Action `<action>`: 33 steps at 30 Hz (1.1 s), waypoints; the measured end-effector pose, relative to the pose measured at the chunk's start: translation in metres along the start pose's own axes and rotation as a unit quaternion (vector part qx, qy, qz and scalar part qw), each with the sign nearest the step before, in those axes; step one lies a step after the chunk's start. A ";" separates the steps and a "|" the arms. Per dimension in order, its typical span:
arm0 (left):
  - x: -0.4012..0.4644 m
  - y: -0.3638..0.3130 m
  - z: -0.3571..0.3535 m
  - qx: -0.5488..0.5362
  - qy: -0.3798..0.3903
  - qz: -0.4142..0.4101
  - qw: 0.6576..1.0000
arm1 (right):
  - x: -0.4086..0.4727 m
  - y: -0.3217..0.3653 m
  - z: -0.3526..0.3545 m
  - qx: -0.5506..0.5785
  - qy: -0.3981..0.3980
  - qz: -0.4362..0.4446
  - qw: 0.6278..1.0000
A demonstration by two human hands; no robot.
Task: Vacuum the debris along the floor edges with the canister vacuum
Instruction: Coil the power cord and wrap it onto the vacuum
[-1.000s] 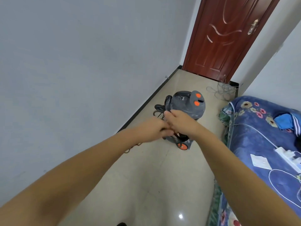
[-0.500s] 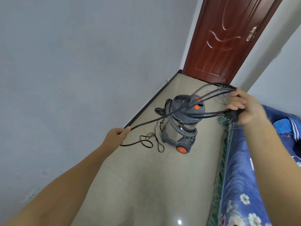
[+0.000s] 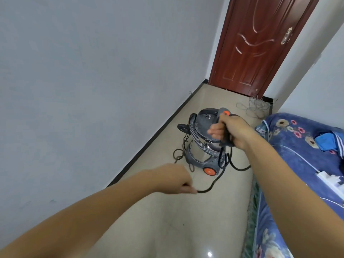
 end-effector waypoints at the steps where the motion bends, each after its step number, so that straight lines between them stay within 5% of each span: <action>1: 0.004 0.001 0.020 -0.045 -0.042 0.001 0.998 | -0.006 -0.007 -0.016 -0.081 0.042 -0.005 0.996; 4: -0.002 0.052 0.076 -0.241 -0.190 0.091 0.947 | -0.025 -0.020 -0.048 -0.262 0.134 0.039 0.955; 7: -0.009 0.079 0.088 -0.361 -0.239 0.103 0.896 | -0.039 -0.016 -0.064 -0.293 0.145 0.098 0.940; 13: -0.016 0.105 0.072 -0.447 -0.304 0.143 0.829 | -0.069 0.014 -0.067 -0.152 0.246 0.040 0.956; 17: -0.034 0.139 0.044 -0.425 -0.356 0.219 0.803 | -0.086 0.064 -0.028 -0.031 0.249 0.101 0.963; 20: -0.052 0.168 0.001 -0.447 -0.317 0.282 0.787 | -0.096 0.105 0.016 0.221 0.279 0.110 0.928; 22: -0.053 0.162 -0.018 -0.464 -0.281 0.271 0.795 | -0.097 0.124 0.036 0.310 0.289 0.100 0.900; 24: -0.034 0.136 -0.008 -0.466 -0.267 0.232 0.812 | -0.091 0.122 0.040 0.125 0.208 0.130 0.961; 27: 0.022 0.064 0.043 -0.454 -0.253 0.072 0.851 | -0.095 0.091 -0.011 -0.132 0.226 0.112 0.959; 30: 0.065 0.017 0.065 -0.431 -0.229 -0.033 0.872 | -0.112 0.080 -0.042 -0.139 0.280 0.108 0.944; 33: 0.093 0.030 0.038 -0.445 -0.191 0.043 0.874 | -0.138 0.113 -0.038 -0.041 0.340 0.150 0.928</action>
Point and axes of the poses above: each hand's wrist, its own x-axis towards the middle knuckle, its own z-axis out of the back of the hand, y = z × x, the point moved 9 cm from there along x, towards the middle knuckle, and after that the axes turned 5 degrees about x, right-handed, at the moved point
